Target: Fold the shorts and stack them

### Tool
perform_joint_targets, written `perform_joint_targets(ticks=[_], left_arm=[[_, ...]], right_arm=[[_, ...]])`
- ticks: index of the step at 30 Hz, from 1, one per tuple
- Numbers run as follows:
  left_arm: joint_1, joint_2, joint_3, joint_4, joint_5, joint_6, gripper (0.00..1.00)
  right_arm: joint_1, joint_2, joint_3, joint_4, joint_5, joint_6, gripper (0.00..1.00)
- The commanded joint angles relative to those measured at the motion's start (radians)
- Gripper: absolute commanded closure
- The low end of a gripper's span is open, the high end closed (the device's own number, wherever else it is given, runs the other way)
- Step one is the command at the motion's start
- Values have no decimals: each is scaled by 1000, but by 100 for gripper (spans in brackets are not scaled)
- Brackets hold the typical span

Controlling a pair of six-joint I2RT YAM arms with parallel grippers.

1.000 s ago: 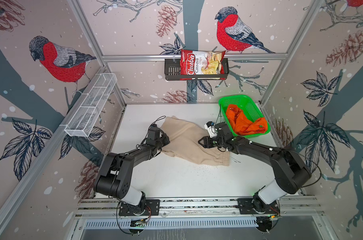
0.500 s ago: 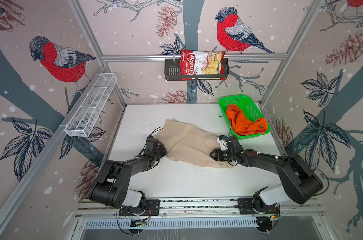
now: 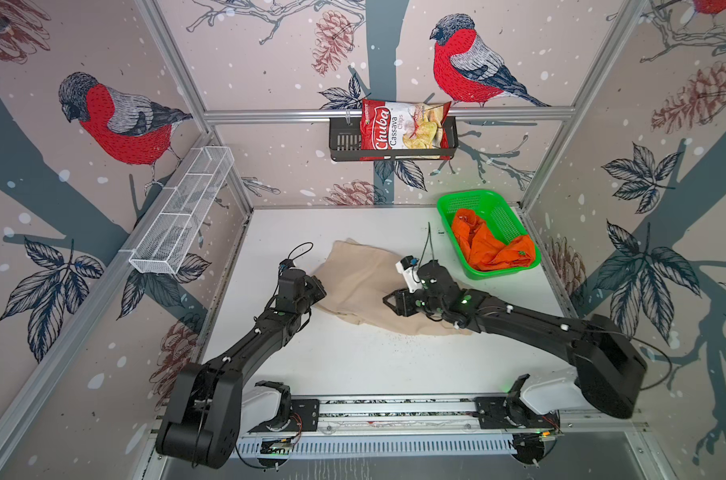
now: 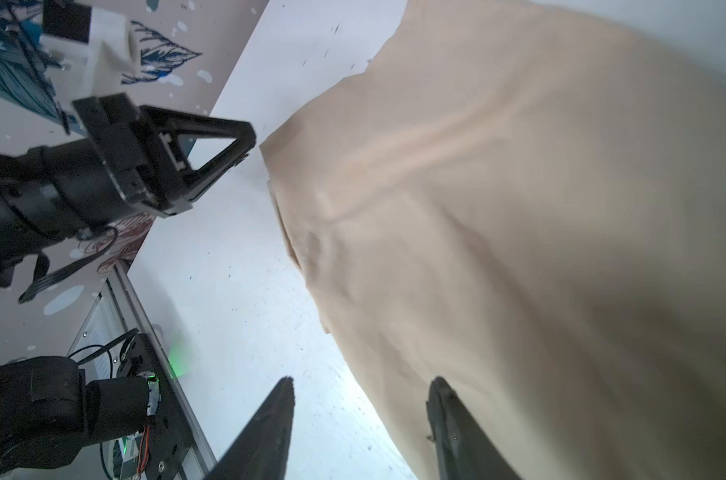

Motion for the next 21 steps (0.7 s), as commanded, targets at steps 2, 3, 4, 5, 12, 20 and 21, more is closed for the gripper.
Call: perform_joint_targets(ticks=[2,3,4,5,12,20,21], left_arm=[[24,96,56,16,47,17,91],[29,125,69,19,69,28,91],[31,153,76,23,86,29,91],[32,179,80,35,106,24,92],[34,273,17,123,96,-33,95],[65,358,-3,156,62,-35,97],[66,366,-3,160,65,-35,97]], right_arm=[[56,120,59,125,23,62,47],[66,158,71,131,22,58,48],[71,185,79,132,18,56,48],[75,218,88,129,15,53,48],[79,316,42,129,-5,50,57],[98,286,-140,80,-19,56,61],[105,275,-169,71,-18,60,61]])
